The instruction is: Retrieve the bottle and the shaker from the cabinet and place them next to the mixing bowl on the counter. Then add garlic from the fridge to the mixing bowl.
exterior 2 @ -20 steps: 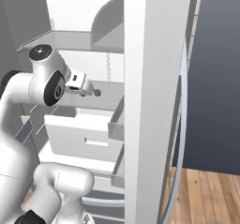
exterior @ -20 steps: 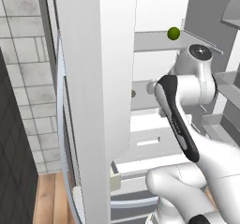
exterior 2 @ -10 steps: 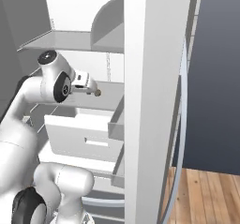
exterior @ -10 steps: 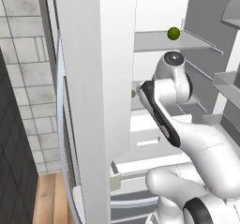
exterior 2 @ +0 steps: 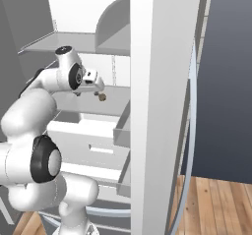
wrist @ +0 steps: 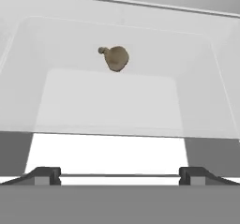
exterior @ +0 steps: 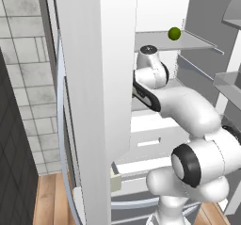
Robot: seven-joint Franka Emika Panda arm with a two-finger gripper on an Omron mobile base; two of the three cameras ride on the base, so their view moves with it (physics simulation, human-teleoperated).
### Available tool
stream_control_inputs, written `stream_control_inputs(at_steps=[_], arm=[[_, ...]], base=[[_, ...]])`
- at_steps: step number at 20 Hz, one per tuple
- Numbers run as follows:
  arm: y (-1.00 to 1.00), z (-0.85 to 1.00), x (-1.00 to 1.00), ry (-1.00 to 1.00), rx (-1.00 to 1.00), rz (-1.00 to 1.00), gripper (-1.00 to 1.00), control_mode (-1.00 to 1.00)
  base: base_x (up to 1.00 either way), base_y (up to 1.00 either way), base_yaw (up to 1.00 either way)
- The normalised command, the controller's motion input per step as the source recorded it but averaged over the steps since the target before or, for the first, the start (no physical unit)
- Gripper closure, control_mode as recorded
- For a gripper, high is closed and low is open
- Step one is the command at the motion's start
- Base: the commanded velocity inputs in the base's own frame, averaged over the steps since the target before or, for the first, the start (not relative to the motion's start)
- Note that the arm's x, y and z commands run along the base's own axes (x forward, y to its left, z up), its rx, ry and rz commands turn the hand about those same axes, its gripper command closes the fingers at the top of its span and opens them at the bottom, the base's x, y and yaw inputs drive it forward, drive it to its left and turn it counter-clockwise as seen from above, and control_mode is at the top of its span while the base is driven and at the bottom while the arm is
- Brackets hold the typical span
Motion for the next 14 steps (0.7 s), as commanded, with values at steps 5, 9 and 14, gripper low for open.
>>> stream_control_inputs(at_steps=[5, 9, 14], arm=[[0.03, -0.43, 0.46, 0.12, 0.06, 0.02, -1.0, -1.0], [-0.03, -0.21, 0.75, 0.12, 0.0, 0.0, -1.0, -1.0], [-0.1, -0.35, 0.83, 0.04, 0.0, 0.0, -1.0, -1.0]], base=[[0.0, 0.0, 0.0], [0.0, 0.0, 0.0], [0.0, 0.0, 0.0]])
